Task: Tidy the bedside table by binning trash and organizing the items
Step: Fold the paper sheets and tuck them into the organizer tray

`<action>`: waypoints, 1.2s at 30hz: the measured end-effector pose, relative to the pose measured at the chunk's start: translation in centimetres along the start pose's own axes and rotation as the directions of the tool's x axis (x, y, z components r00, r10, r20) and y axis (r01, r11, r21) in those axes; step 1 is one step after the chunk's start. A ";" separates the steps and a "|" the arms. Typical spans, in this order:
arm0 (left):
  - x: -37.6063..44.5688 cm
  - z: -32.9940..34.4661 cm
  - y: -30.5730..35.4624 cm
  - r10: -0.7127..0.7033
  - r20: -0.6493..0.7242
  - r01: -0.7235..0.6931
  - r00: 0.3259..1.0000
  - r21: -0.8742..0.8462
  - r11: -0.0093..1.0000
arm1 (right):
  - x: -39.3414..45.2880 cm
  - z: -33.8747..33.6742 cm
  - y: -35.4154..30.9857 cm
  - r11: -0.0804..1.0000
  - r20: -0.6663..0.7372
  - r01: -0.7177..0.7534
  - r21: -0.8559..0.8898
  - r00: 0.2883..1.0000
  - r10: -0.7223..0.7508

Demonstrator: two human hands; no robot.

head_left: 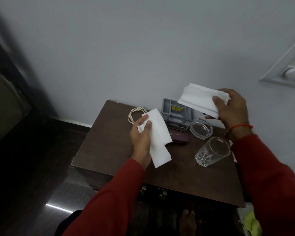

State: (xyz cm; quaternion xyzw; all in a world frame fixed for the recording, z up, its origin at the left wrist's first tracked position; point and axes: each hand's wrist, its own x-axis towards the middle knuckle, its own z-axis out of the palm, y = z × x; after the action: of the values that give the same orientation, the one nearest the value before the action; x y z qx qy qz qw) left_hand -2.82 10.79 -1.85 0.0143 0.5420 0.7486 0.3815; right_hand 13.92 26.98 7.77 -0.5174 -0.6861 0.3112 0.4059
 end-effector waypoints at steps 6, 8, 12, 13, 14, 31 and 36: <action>0.0 0.0 -0.2 -0.031 0.020 0.031 0.999 0.028 0.999 | 3.3 0.6 1.7 0.986 -0.017 -0.025 -0.167 1.000 0.022; 0.2 0.0 -0.3 -0.043 0.026 0.042 0.999 0.029 0.999 | 4.5 0.6 3.5 0.980 0.024 -0.099 -0.170 0.994 0.104; 0.4 0.0 -0.2 -0.063 0.040 0.063 0.997 0.019 0.998 | 5.1 1.0 4.1 0.963 0.047 -0.107 -0.247 0.991 0.122; 0.4 0.0 -0.1 -0.069 0.040 0.069 0.997 0.019 0.997 | 4.5 1.2 3.0 0.952 0.055 -0.091 -0.293 0.992 0.112; 0.5 0.0 -0.1 -0.076 0.037 0.075 0.996 0.019 0.997 | 4.6 1.3 2.9 0.934 0.073 -0.083 -0.348 0.991 0.115; 0.6 -0.2 0.1 -0.132 0.053 0.131 0.990 0.027 0.991 | 7.0 4.5 0.4 0.868 0.152 -0.056 -0.494 0.977 0.150; 0.0 0.3 0.2 -0.116 0.115 0.117 0.987 0.000 0.993 | 3.3 5.1 -1.9 0.850 0.174 0.252 -0.463 0.966 -0.191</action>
State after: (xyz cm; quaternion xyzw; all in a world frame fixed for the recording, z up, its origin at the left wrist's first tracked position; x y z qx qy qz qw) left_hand -2.79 10.99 -1.55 0.0243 0.5167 0.7248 0.4551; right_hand 8.14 29.63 7.70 -0.4993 -0.8202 0.1129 0.2553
